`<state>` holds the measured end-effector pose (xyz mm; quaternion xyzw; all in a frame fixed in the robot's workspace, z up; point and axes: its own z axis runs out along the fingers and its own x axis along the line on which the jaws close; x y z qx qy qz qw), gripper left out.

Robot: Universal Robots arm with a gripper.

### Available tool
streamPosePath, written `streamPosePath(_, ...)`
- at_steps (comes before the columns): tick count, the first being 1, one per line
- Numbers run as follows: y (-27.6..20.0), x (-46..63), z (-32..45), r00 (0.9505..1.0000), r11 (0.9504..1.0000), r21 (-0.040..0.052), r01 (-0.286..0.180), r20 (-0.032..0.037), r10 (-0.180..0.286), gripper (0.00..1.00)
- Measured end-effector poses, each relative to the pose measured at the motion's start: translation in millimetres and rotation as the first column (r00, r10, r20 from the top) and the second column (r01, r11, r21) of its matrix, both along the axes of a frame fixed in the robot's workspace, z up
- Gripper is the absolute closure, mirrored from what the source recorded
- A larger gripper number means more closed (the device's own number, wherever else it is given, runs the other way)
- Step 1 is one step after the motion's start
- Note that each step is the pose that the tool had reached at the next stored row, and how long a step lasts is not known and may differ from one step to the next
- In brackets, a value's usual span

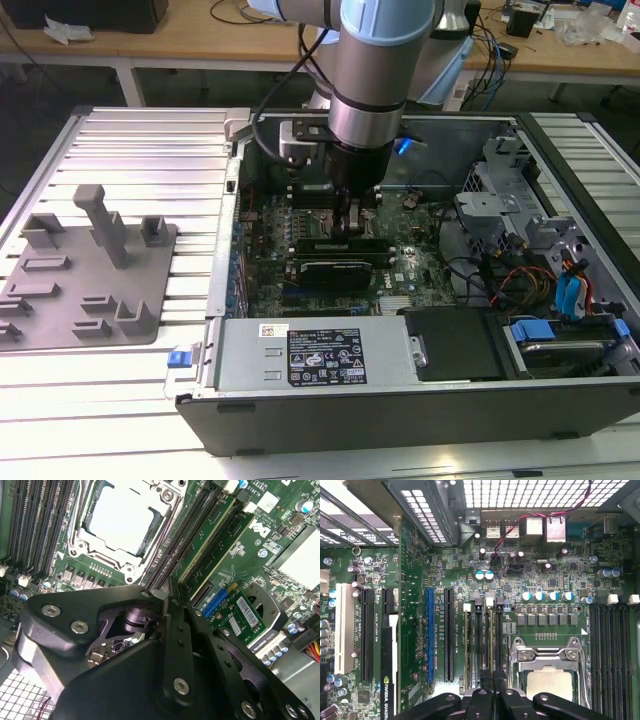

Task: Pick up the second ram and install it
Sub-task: 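Insert the second ram into the second slot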

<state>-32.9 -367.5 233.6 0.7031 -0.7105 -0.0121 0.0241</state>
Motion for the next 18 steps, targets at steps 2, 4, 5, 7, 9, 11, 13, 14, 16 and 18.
streamPosePath(2, 0.0, 0.0, -1.3, 1.0000, 1.0000, 0.0000, 0.000, 0.0001, 0.000, 0.91)
streamPosePath(4, 0.0, 0.0, -2.3, 1.0000, 1.0000, -0.0002, 0.000, 0.0001, 0.000, 0.91)
streamPosePath(5, -0.1, 0.0, -2.2, 1.0000, 1.0000, -0.0003, 0.000, 0.0001, 0.000, 0.91)
streamPosePath(7, 0.0, 0.0, -2.4, 1.0000, 1.0000, -0.0001, 0.000, 0.0001, 0.000, 0.91)
streamPosePath(9, 0.1, 0.0, -3.6, 1.0000, 1.0000, 0.0003, 0.000, 0.0002, 0.000, 0.91)
streamPosePath(11, -0.1, 0.0, -6.1, 1.0000, 1.0000, -0.0002, 0.000, 0.0000, 0.000, 0.91)
streamPosePath(13, 0.0, 0.0, -6.2, 1.0000, 1.0000, -0.0002, 0.000, 0.0000, 0.000, 0.91)
streamPosePath(14, 0.0, 0.0, -6.3, 1.0000, 1.0000, -0.0001, 0.000, 0.0001, 0.000, 0.91)
streamPosePath(16, 0.0, 0.0, -6.3, 1.0000, 1.0000, -0.0001, 0.000, 0.0001, 0.000, 0.91)
streamPosePath(18, 0.0, 0.0, -6.4, 1.0000, 1.0000, 0.0001, 0.000, 0.0003, 0.000, 0.91)
